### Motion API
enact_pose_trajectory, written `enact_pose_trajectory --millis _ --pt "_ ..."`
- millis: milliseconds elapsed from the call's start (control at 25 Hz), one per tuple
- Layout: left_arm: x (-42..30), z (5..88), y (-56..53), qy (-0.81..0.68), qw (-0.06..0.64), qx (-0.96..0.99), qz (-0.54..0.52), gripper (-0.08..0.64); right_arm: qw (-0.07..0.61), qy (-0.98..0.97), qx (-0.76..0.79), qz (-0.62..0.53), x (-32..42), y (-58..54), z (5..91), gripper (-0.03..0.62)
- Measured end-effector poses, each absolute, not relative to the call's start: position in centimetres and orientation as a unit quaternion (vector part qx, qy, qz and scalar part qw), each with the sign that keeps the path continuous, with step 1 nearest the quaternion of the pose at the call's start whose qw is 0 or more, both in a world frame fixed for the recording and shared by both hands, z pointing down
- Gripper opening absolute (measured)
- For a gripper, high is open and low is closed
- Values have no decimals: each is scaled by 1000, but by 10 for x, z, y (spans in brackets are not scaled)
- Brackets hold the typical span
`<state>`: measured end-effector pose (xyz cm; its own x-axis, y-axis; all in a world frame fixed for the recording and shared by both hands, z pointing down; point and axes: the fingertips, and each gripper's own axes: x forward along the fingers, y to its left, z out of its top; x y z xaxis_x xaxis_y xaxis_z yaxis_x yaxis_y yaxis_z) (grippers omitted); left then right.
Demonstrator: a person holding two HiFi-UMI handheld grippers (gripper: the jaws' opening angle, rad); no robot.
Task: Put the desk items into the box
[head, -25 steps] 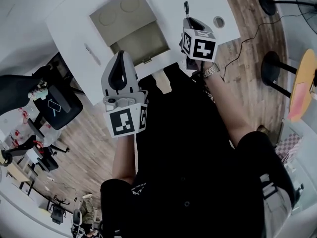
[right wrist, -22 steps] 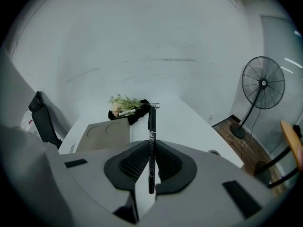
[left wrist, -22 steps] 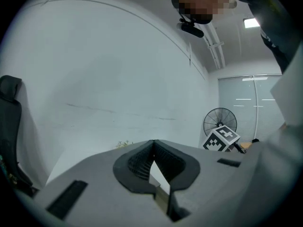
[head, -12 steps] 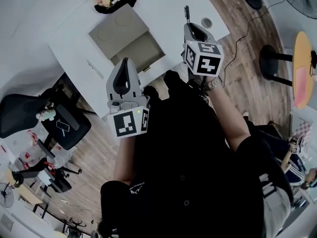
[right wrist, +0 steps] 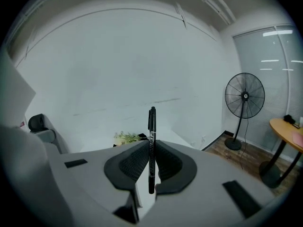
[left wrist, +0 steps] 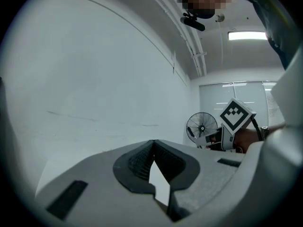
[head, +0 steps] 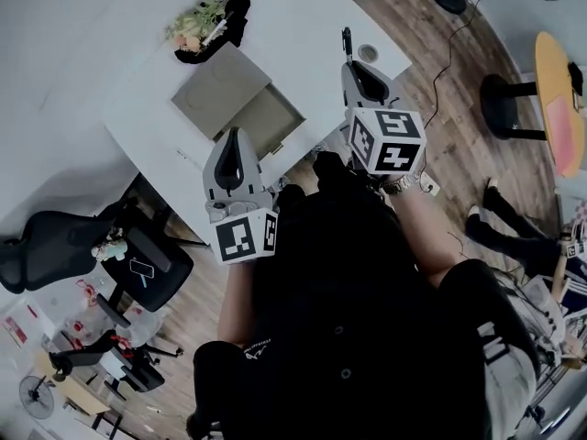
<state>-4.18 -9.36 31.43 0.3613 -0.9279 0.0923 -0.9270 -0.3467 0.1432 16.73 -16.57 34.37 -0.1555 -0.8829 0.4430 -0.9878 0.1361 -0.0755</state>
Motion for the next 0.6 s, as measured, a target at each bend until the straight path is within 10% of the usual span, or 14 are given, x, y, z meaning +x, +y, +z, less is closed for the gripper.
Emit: enact_pose_trajectory --millis 600 --pt "-74 305 -59 -584 67 809 1 8 105 -777 607 128 127 -121 295 40"
